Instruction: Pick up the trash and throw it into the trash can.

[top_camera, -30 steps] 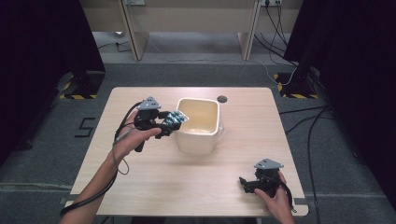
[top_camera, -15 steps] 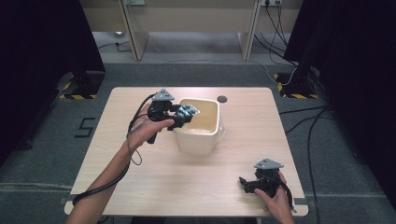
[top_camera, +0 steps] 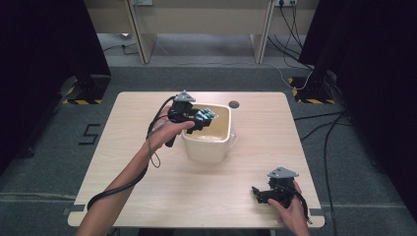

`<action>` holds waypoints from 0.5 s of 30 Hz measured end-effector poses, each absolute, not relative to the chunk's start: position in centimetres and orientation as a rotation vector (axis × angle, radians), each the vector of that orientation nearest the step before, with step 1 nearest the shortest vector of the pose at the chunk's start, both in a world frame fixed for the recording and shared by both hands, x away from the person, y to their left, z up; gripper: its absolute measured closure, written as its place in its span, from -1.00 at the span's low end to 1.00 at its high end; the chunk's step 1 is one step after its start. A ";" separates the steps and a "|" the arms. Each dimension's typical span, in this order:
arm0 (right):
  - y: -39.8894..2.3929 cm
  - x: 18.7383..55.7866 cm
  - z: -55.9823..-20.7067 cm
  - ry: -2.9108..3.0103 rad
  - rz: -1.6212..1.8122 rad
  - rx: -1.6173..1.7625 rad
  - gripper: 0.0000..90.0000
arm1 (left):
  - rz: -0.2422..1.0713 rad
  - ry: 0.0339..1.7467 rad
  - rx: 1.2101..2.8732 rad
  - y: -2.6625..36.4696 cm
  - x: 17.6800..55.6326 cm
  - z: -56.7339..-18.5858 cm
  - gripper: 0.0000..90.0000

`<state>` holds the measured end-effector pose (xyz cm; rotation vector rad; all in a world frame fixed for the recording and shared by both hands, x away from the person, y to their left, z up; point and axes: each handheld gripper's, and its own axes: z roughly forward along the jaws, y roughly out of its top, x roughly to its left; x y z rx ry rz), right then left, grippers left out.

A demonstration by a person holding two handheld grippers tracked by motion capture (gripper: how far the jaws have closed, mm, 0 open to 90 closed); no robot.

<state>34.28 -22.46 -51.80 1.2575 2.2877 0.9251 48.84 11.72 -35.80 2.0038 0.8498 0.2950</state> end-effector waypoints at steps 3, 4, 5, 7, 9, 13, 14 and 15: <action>-22.5 34.3 -51.8 2.289 0.924 1.255 -0.99 | 0.294 0.857 2.011 11.3 49.2 -36.0 -0.25; -22.5 34.3 -51.8 2.288 0.925 1.257 -0.99 | 0.293 0.858 2.014 11.2 49.3 -36.1 -0.25; -22.5 34.3 -51.8 2.288 0.925 1.257 -0.99 | 0.293 0.858 2.014 11.2 49.3 -36.1 -0.25; -22.5 34.3 -51.8 2.289 0.923 1.256 -0.99 | 0.285 0.867 2.021 11.0 49.6 -36.5 -0.25; -22.5 34.3 -51.8 2.286 0.927 1.257 -0.99 | 0.283 0.870 2.023 10.9 49.8 -36.6 -0.25; -22.5 34.3 -51.8 2.289 0.922 1.256 -0.99 | 0.285 0.882 2.039 10.6 50.1 -37.1 -0.25; -22.5 34.3 -51.8 2.291 0.920 1.257 -0.99 | 0.279 0.887 2.040 10.6 50.3 -37.2 -0.25; -22.5 34.3 -51.8 2.290 0.922 1.258 -0.99 | 0.278 0.888 2.043 10.6 50.4 -37.3 -0.25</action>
